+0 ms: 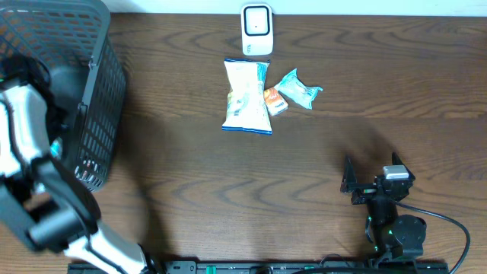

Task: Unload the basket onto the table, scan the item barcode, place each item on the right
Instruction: 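Grasp the small green tissue pack with the left gripper, then carry the small green pack out and release it beside the others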

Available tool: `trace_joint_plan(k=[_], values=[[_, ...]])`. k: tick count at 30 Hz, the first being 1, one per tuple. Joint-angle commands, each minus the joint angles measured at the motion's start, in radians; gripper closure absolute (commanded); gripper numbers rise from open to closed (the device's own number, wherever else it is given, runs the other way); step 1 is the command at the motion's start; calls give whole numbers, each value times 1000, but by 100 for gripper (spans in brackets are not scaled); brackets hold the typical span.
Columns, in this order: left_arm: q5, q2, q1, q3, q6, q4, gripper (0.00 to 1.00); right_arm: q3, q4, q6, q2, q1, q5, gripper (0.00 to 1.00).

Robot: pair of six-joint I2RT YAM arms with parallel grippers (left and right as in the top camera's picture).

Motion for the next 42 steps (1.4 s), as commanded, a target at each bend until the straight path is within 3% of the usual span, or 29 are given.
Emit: trace_joint_plan(k=[1, 11, 13, 17, 22, 33, 42], values=[[55, -198, 4, 42, 12, 35, 93, -1, -4, 0, -5, -4, 1, 1], [233, -509, -65, 42, 13, 226, 93, -1, -4, 0, -5, -4, 1, 1], [233, -532, -116, 42, 14, 243, 93, -1, -4, 0, -5, -4, 1, 1], [233, -528, -317, 41, 148, 288, 93, -1, -4, 0, -5, -4, 1, 1], [233, -470, -573, 39, 305, 350, 93, -1, -4, 0, -5, -4, 1, 1], [233, -135, -989, 39, 305, 475, 93, -1, -4, 0, -4, -4, 1, 1], [233, 112, -1183, 39, 257, 595, 93, -1, -4, 0, -3, -4, 1, 1]])
